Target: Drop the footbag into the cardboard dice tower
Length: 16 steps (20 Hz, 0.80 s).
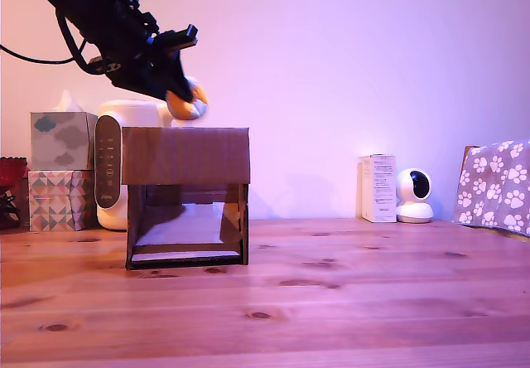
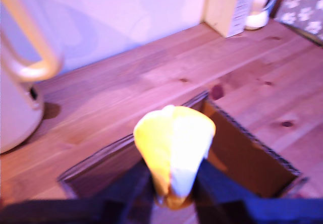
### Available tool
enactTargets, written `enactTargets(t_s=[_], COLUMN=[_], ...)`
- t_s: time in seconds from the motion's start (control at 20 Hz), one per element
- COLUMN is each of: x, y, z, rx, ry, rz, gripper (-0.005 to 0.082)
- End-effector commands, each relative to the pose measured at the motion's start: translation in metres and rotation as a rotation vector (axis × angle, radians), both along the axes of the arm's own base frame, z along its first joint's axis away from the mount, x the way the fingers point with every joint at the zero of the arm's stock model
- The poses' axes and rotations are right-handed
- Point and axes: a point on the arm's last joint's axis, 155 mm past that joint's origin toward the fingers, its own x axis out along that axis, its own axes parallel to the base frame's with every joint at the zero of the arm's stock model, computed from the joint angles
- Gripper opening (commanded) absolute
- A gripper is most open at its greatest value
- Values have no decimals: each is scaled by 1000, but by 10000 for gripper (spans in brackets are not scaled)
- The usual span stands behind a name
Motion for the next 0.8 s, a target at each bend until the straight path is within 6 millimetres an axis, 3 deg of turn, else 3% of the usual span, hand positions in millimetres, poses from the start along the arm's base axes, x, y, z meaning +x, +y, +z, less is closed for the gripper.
enactTargets(t_s=[0.0, 0.15, 0.2, 0.25, 0.3, 0.35, 0.4, 0.45, 0.5, 0.75], x=[2, -11, -17, -24, -32, -40, -47, -54, -58, -81], y=[-3, -3, -3, -3, -2, -3, -4, -7, -8, -12], z=[10, 24, 31, 35, 37, 37, 38, 38, 38, 58], rx=[2, 17, 24, 25, 29, 30, 33, 24, 24, -7], ry=[-8, 29, 28, 33, 46, 65, 77, 92, 103, 5], rz=[-11, -27, -40, -43, -48, -62, -78, -105, -115, -145], gripper=[705, 701, 659, 555, 369, 126, -33, 11, -22, -24])
